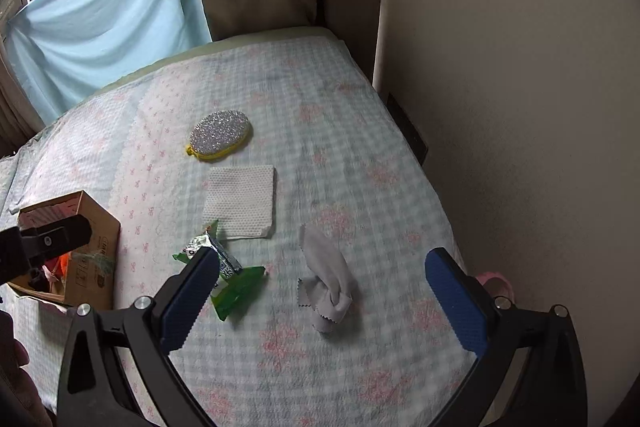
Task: Organize soft objects
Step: 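Grasp the green wet-wipe pack with the left gripper while the right grasps the white cloth, then lift the green pack and white cloth and carry them over the box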
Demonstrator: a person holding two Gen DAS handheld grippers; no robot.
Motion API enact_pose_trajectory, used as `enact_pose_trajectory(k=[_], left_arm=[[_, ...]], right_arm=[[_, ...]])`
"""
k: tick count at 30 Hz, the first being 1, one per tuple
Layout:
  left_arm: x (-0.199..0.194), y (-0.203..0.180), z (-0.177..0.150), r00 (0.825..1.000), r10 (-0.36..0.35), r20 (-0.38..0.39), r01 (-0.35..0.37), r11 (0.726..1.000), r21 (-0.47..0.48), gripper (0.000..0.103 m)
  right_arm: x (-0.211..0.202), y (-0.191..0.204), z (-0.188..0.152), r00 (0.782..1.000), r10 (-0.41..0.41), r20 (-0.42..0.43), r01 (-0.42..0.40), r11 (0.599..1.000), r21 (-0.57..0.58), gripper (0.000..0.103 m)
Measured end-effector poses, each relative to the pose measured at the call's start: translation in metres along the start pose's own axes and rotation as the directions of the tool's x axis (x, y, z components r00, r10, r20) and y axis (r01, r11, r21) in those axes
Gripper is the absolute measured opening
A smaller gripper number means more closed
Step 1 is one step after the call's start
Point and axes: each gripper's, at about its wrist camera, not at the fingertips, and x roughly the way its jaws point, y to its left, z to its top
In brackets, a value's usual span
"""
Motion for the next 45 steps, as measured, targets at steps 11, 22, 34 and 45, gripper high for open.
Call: enact_pose_trajectory(k=[11, 22, 34, 45], left_arm=[[0.120, -0.017, -0.006, 0.991, 0.052, -0.124, -0.059, 0.997, -0.049, 0.098], [0.159, -0.018, -0.008, 0.981, 0.048, -0.186, -0.061, 0.996, -0.069, 0.070], [0.163, -0.023, -0.006, 0.977, 0.052, -0.205, -0.061, 0.998, -0.035, 0.039], [0.146, -0.027, -0.004, 0.985, 0.044, -0.168, -0.044, 0.999, 0.004, 0.030]], right_arm=[[0.085, -0.019, -0.026, 0.994, 0.037, -0.105, -0.044, 0.997, -0.060, 0.091], [0.126, -0.008, -0.040, 0.979, 0.058, -0.197, -0.076, 0.993, -0.085, 0.060], [0.136, 0.005, -0.035, 0.974, 0.054, -0.221, -0.088, 0.985, -0.149, 0.022], [0.129, 0.004, -0.028, 0.972, 0.076, -0.221, -0.102, 0.989, -0.110, 0.013]])
